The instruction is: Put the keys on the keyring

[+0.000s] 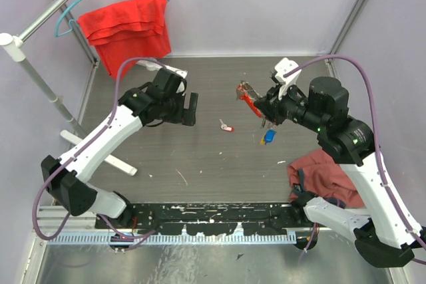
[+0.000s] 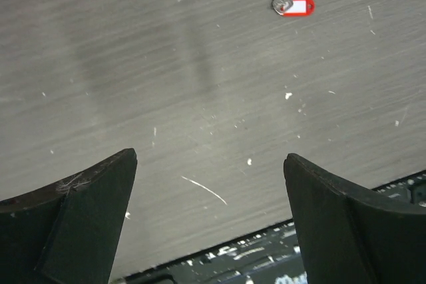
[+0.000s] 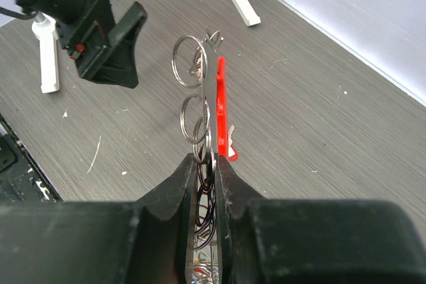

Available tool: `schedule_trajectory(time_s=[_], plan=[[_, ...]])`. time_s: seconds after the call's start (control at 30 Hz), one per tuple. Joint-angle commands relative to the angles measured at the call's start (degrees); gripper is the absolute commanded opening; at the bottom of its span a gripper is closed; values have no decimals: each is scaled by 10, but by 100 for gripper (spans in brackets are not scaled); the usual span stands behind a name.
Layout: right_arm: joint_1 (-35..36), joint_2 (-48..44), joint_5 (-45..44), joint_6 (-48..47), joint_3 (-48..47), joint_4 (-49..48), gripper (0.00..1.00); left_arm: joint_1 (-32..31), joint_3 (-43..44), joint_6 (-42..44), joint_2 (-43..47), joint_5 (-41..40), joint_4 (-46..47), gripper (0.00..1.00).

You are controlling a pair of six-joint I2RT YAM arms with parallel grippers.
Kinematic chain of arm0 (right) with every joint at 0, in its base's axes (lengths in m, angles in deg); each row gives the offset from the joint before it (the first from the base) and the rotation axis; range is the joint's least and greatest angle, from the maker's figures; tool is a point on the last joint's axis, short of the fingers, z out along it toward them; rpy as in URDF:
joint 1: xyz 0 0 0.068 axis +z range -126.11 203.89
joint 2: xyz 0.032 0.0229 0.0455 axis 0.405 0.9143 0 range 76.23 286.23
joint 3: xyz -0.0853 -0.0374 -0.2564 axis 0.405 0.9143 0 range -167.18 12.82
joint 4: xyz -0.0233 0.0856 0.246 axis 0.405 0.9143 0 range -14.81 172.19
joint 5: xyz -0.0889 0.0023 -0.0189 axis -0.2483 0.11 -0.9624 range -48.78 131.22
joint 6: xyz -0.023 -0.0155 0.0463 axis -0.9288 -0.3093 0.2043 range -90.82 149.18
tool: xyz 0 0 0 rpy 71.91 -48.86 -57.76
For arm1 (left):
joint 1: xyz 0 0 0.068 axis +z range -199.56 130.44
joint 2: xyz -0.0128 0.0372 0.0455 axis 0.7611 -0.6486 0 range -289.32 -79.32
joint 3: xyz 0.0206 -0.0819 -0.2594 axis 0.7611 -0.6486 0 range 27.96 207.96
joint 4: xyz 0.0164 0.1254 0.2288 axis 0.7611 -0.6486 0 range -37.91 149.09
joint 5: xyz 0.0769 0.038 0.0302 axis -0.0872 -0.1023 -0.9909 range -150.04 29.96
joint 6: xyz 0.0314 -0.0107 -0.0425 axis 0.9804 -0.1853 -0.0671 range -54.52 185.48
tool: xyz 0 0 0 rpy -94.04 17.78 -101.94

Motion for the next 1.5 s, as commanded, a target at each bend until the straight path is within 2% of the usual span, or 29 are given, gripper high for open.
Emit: schedule_trajectory(time_s=[0.0, 0.1, 0.27, 0.4, 0.47, 0.6, 0.7, 0.77, 0.97, 1.1, 1.27, 1.37, 1.47], plan=[[2, -7, -8, 13, 1, -35, 2, -3, -6, -85, 61, 16, -34, 98], [1, -5, -4, 15, 6, -37, 2, -3, -23, -78, 69, 6, -28, 98], [1, -5, -5, 17, 12, -38, 2, -3, 94, -19, -9, -50, -199, 98], [2, -3, -2, 20, 18, -41, 1, -3, 141, -39, -41, -32, -217, 98], [1, 0, 1, 20, 20, -40, 1, -3, 103, -46, -13, 2, -149, 98], [1, 0, 2, 22, 26, -45, 1, 4, -35, -63, 114, 58, 84, 98], [2, -2, 5, 26, 31, -52, 1, 7, -82, -78, 160, 71, 158, 98], [2, -5, 8, 29, 38, -63, 1, 7, -117, -89, 185, 102, 243, 98], [1, -13, 19, 48, 75, -117, 1, 1, -106, -96, 201, 132, 357, 98], [2, -26, 35, 83, 115, -191, 1, -4, -146, -108, 244, 122, 479, 98], [2, -39, 35, 103, 144, -278, 1, -5, -136, -148, 240, 219, 593, 98], [2, -41, 21, 109, 146, -318, 1, -6, -141, -193, 228, 270, 673, 89], [1, -40, 16, 110, 142, -350, 1, -11, -137, -204, 214, 290, 706, 80]])
